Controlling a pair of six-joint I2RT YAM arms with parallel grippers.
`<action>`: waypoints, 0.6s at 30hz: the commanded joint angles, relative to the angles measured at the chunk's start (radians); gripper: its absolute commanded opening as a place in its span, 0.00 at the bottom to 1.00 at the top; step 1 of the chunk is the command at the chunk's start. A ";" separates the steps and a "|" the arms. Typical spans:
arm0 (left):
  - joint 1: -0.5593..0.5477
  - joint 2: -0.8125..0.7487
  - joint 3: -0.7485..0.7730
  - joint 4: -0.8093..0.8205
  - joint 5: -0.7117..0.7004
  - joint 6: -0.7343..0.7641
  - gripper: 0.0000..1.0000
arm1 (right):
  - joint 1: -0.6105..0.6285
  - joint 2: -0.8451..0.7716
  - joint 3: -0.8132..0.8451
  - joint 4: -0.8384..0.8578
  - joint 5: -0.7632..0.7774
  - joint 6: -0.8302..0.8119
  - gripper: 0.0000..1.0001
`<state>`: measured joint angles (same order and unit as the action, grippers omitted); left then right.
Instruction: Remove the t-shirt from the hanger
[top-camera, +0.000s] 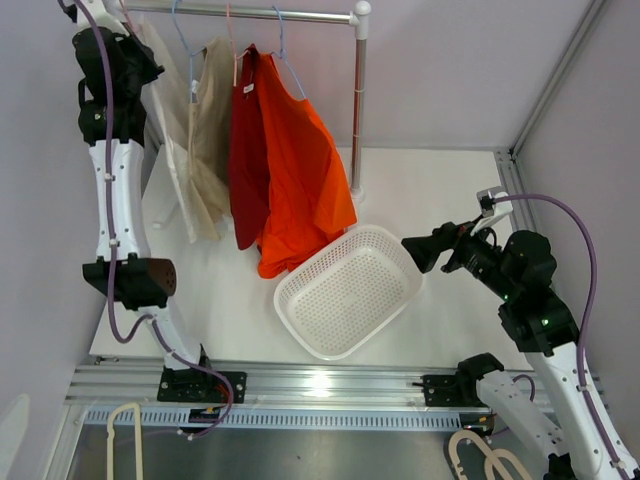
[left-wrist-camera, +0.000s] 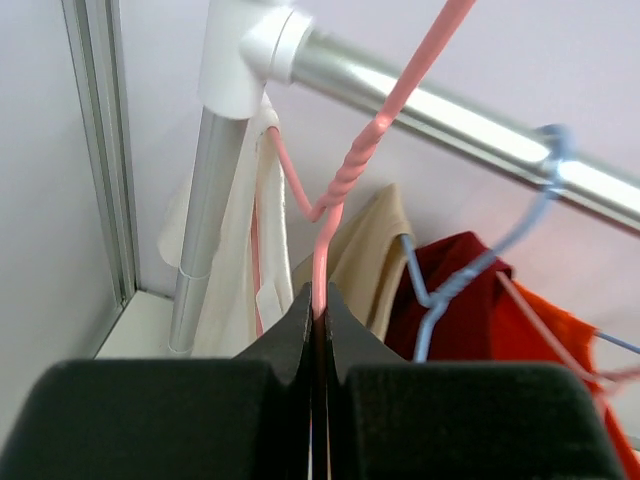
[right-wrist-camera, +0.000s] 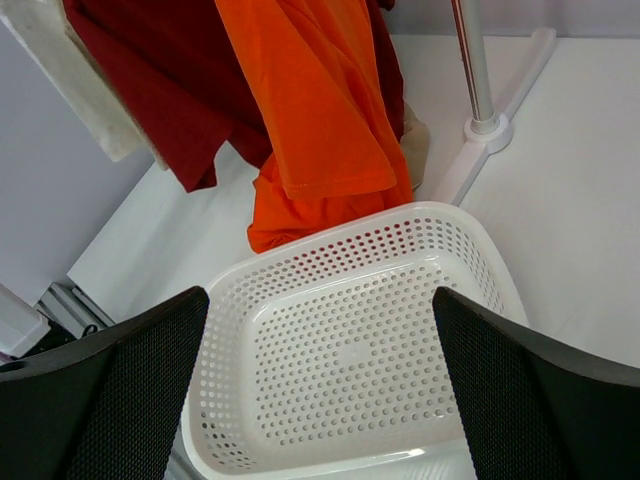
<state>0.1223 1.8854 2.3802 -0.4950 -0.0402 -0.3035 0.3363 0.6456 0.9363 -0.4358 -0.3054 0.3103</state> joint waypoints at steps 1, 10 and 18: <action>-0.016 -0.143 -0.024 0.119 0.002 0.015 0.01 | 0.001 0.015 -0.004 0.035 -0.040 -0.002 1.00; -0.073 -0.282 -0.243 0.072 -0.125 -0.026 0.00 | 0.010 0.051 0.016 0.058 -0.110 -0.002 0.99; -0.237 -0.512 -0.507 -0.071 -0.473 -0.129 0.01 | 0.121 0.129 0.030 0.153 -0.118 -0.027 0.99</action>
<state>-0.0593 1.4929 1.8946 -0.5358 -0.3321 -0.3649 0.4137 0.7567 0.9356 -0.3683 -0.4007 0.2981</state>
